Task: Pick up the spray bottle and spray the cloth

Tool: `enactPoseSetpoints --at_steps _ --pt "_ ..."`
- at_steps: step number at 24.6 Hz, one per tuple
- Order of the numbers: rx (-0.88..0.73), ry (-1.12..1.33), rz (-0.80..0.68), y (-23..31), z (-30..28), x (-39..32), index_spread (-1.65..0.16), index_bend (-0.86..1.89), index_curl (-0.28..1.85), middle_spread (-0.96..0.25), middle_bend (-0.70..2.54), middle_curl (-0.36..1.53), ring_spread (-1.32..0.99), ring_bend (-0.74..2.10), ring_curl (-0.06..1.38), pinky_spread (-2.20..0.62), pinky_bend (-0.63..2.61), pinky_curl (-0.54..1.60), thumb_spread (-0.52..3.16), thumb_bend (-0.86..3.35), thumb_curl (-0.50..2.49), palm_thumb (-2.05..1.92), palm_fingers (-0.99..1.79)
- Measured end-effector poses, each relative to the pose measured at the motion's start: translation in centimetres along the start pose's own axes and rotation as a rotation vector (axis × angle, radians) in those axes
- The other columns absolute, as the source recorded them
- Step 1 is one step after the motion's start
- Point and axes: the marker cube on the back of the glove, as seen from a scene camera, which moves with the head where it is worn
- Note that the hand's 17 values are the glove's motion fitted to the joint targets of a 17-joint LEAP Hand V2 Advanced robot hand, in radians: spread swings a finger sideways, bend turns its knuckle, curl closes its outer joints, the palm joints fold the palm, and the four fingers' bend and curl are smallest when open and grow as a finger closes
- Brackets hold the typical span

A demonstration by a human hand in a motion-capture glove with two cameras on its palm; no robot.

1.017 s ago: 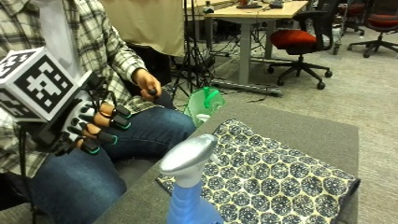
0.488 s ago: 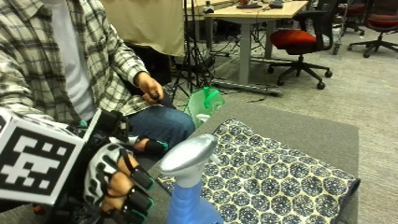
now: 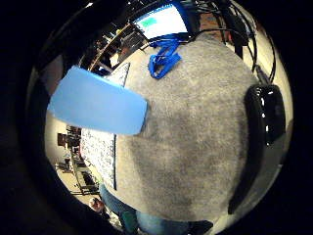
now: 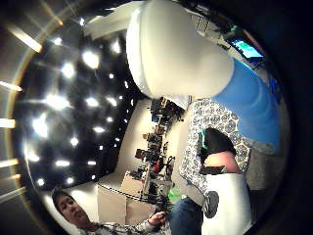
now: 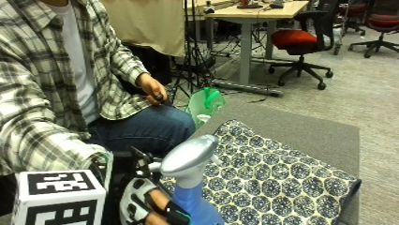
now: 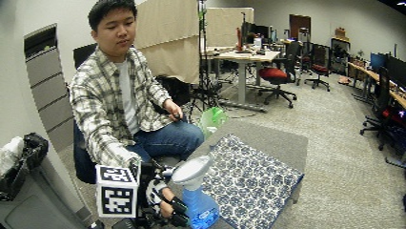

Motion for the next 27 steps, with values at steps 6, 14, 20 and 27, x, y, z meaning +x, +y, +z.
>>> enactPoseSetpoints --at_steps 6,14,20,27 --pt "0.043 -0.049 -0.063 -1.7 0.4 -0.4 -0.22 0.15 0.26 0.03 0.25 0.32 0.01 0.53 0.32 0.08 0.52 0.25 0.96 0.03 0.49 0.87 0.53" --pt "0.039 -0.153 -0.076 -2.9 1.6 -1.0 -0.23 0.14 0.28 0.00 0.29 0.35 -0.04 0.51 0.32 0.04 0.48 0.25 0.92 0.02 0.52 0.96 0.73" --pt "0.087 -0.155 -0.083 -3.5 2.2 -0.7 -0.23 0.07 0.26 -0.03 0.37 0.39 -0.09 0.54 0.34 0.01 0.50 0.26 0.85 0.01 0.55 1.03 0.98" --pt "0.146 -0.119 -0.092 -4.3 3.1 -1.1 -0.23 0.18 0.30 -0.09 0.48 0.45 -0.15 0.59 0.39 -0.03 0.50 0.29 0.66 -0.03 0.58 1.05 1.20"
